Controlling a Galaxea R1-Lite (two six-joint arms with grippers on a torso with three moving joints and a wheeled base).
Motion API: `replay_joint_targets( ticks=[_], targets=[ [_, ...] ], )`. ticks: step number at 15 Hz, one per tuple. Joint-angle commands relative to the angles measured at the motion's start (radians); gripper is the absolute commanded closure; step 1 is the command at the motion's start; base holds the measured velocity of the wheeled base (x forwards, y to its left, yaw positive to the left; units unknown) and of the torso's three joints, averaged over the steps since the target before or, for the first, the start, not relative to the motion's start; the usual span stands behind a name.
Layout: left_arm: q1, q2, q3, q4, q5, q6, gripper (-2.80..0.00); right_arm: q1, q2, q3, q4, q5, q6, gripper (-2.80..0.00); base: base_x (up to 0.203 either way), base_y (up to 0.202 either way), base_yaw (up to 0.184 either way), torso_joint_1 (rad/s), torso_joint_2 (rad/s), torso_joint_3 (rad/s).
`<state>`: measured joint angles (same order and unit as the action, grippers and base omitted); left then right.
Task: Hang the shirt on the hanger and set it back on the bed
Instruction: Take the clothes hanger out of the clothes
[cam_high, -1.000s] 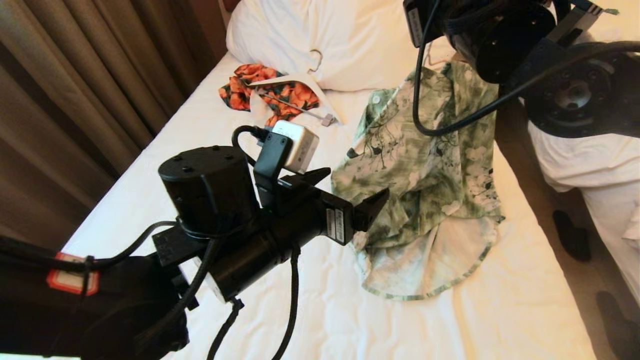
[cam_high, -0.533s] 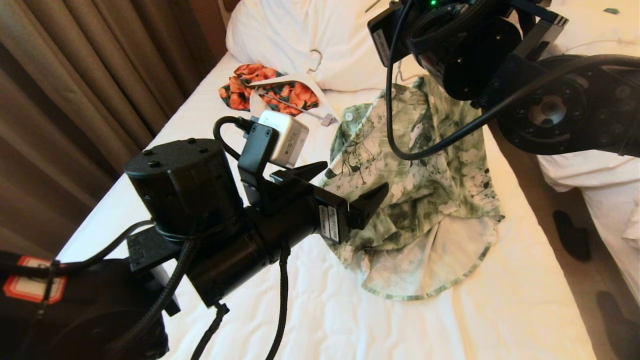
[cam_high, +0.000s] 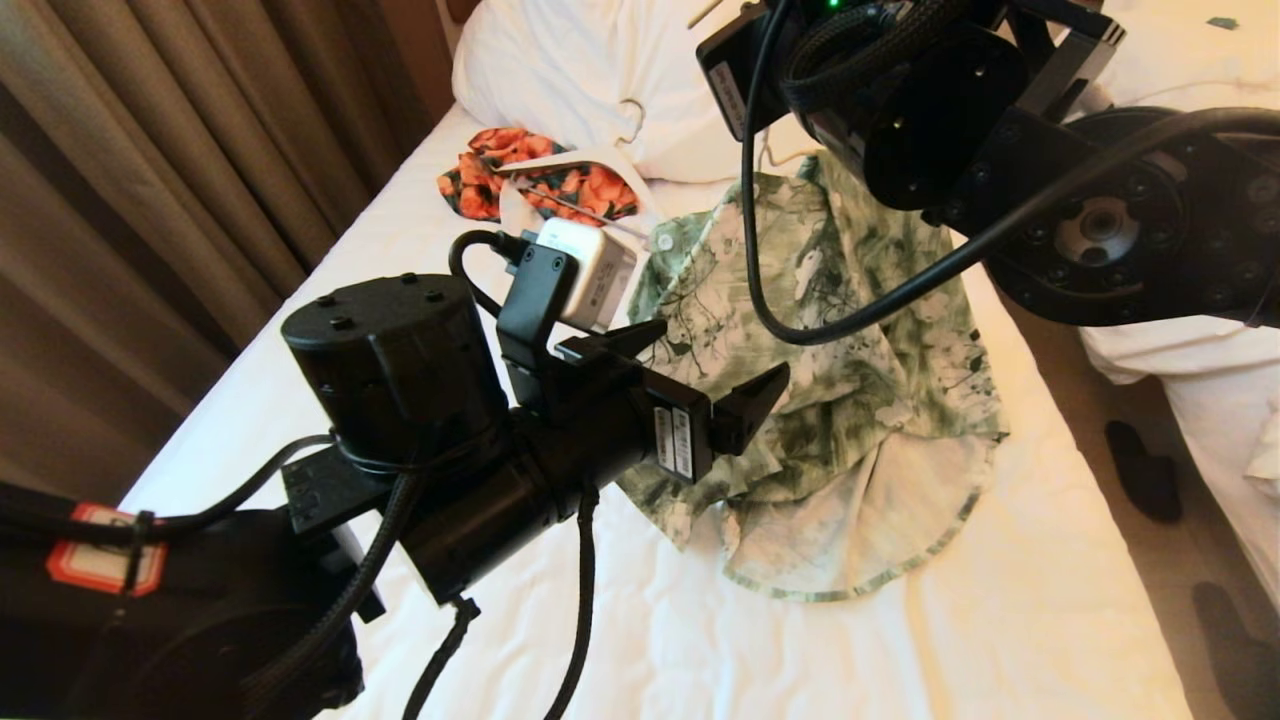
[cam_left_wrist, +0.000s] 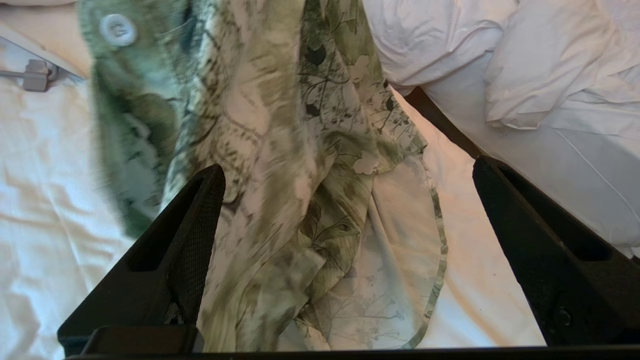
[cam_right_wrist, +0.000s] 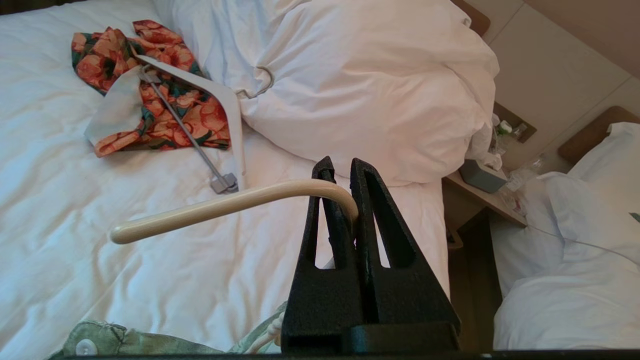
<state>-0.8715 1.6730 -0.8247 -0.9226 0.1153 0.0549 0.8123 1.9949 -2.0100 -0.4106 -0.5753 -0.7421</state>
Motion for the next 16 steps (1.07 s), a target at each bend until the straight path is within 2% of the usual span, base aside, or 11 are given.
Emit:
replay_joint_targets(
  ticks=[1, 4, 8, 12, 13, 15, 16],
  targets=[
    [-0.003, 0.01, -0.007, -0.006, 0.001, 0.0, -2.8, 0.014, 0.004, 0.0, -0.004, -0.003, -0.005, 0.0, 0.0, 0.0, 0.0, 0.0, 0.0, 0.0],
    [-0.001, 0.01, -0.01, -0.004, 0.001, 0.0, -2.8, 0.052, 0.01, 0.0, -0.005, -0.003, -0.003, 0.0, 0.0, 0.0, 0.0, 0.0, 0.0, 0.0],
    [-0.003, 0.004, 0.002, -0.011, 0.0, 0.0, -2.8, 0.058, 0.025, 0.0, -0.016, -0.003, -0.003, 0.0, 0.0, 0.0, 0.0, 0.0, 0.0, 0.0],
    [-0.007, -0.025, 0.057, -0.054, -0.008, 0.001, -2.8, 0.099, 0.028, 0.0, -0.008, -0.003, -0.005, 0.0, 0.0, 0.0, 0.0, 0.0, 0.0, 0.0],
    [-0.007, -0.032, 0.07, -0.067, -0.021, 0.0, -2.8, 0.104, 0.03, 0.0, -0.006, -0.001, -0.005, 0.0, 0.0, 0.0, 0.0, 0.0, 0.0, 0.0],
    [-0.012, -0.047, 0.093, -0.077, -0.093, 0.0, -2.8, 0.111, 0.027, 0.0, 0.01, 0.0, -0.005, 0.0, 0.0, 0.0, 0.0, 0.0, 0.0, 0.0],
    [-0.025, -0.051, 0.098, -0.079, -0.103, 0.0, -2.8, 0.108, 0.028, 0.0, 0.009, 0.0, -0.005, 0.0, 0.0, 0.0, 0.0, 0.0, 0.0, 0.0]
  ],
)
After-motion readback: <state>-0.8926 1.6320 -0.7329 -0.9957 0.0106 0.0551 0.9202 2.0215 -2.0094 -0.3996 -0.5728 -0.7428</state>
